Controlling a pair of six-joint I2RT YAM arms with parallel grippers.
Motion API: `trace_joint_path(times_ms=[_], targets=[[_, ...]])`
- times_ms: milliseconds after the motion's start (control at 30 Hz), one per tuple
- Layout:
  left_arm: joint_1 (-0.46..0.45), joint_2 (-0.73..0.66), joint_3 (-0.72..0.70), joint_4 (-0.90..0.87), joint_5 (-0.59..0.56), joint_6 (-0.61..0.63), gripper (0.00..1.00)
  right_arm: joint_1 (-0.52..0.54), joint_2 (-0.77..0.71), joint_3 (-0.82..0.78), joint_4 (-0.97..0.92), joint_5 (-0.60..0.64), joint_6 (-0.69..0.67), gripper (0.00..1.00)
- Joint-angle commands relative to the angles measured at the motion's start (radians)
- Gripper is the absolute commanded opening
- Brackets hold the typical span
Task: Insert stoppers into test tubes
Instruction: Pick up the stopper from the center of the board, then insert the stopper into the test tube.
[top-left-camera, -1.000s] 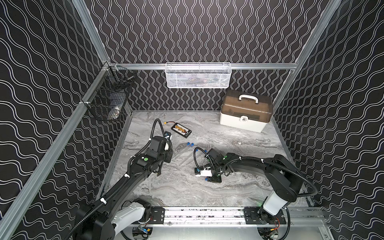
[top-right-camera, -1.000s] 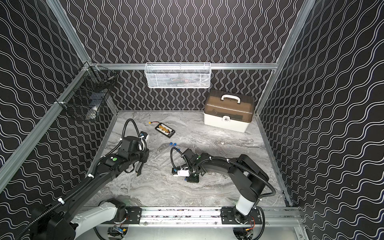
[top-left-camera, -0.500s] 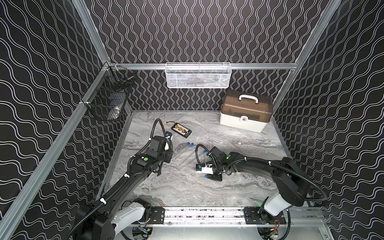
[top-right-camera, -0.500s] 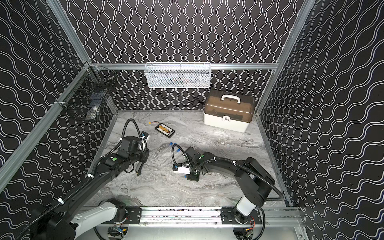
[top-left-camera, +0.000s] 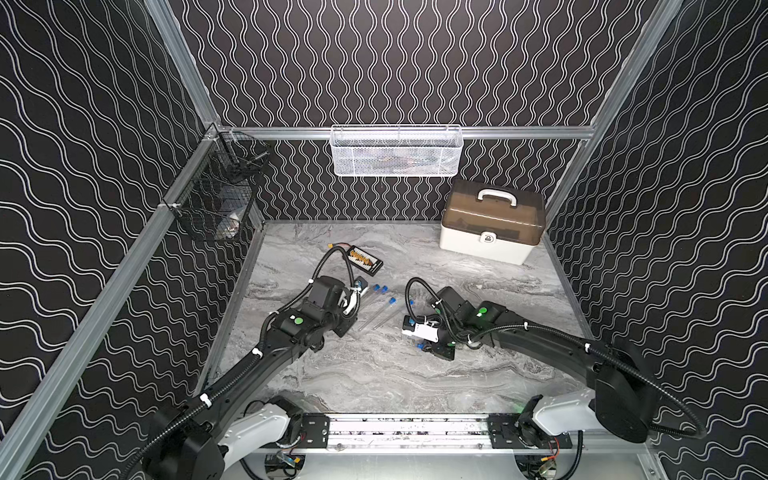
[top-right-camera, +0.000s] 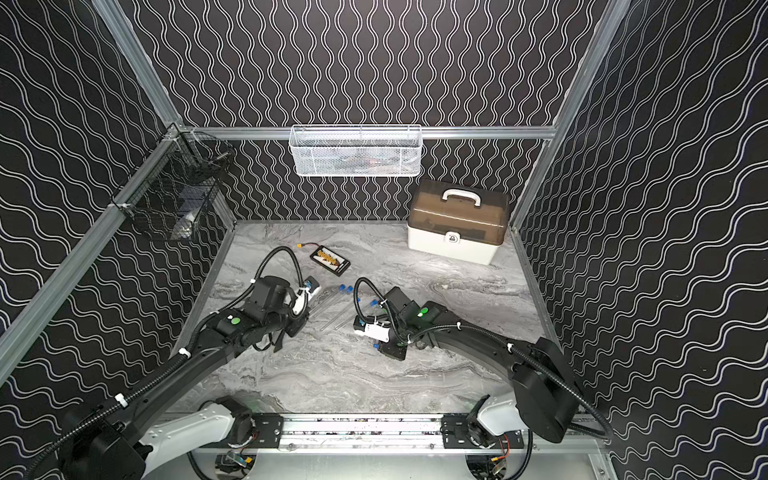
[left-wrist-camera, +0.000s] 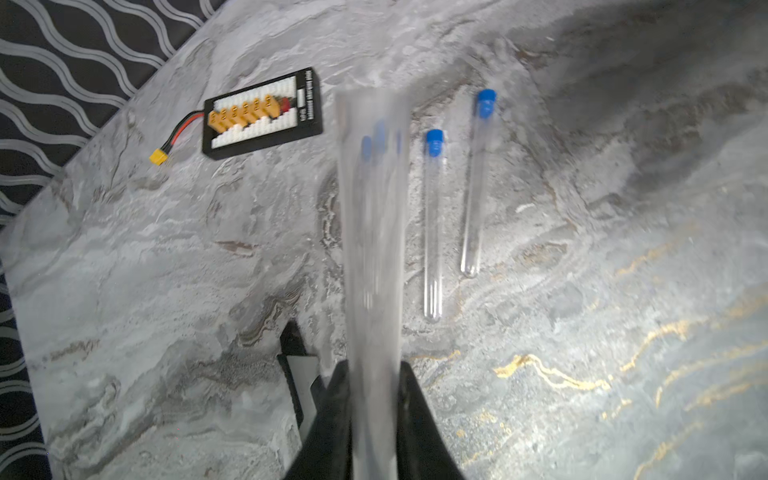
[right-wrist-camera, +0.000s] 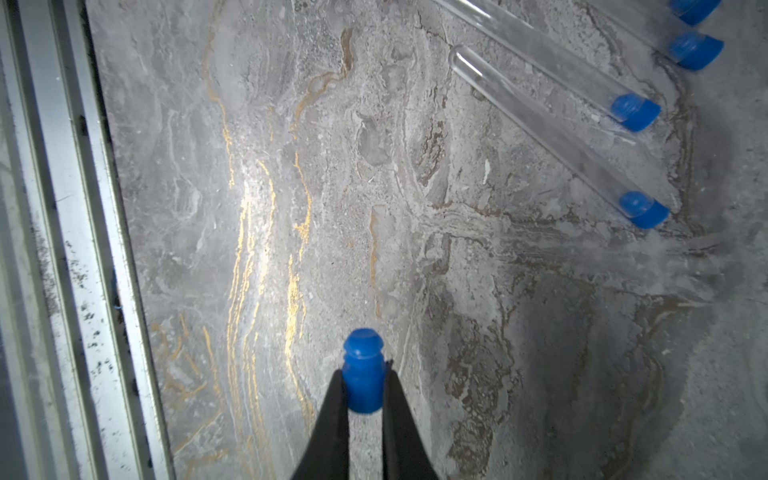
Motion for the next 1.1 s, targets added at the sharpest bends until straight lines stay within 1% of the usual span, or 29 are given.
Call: trace_joint_path(times_ms=[0,200,433,567,633,700,800,1067], targets=[[-0.056,-0.010,-0.012,-0.034,0.022,0.152,0.00,-0.006,-0.025,0.017,-0.075,-0.009,0.016,0.10],[-0.209,0.009,-0.046,-0.045,-0.055,0.292,0.00,-0.011,-0.046,0.063,-0.149,-0.004,0.017,0.10],[-0.305,0.046,-0.060,-0.002,-0.145,0.403,0.00,-0.011,-0.026,0.156,-0.225,-0.031,0.041,0.11],[-0.343,0.049,-0.072,0.037,-0.176,0.437,0.00,-0.009,-0.002,0.194,-0.218,-0.059,0.053,0.11],[-0.362,0.033,-0.087,0.064,-0.175,0.461,0.00,-0.009,0.010,0.194,-0.205,-0.075,0.053,0.11],[-0.375,0.020,-0.101,0.084,-0.168,0.489,0.00,-0.008,0.024,0.240,-0.206,-0.094,0.054,0.11],[-0.382,0.017,-0.108,0.101,-0.162,0.510,0.00,-0.003,0.045,0.272,-0.214,-0.122,0.049,0.11],[-0.383,0.014,-0.105,0.131,-0.153,0.505,0.00,0.007,0.069,0.280,-0.212,-0.153,0.052,0.11]])
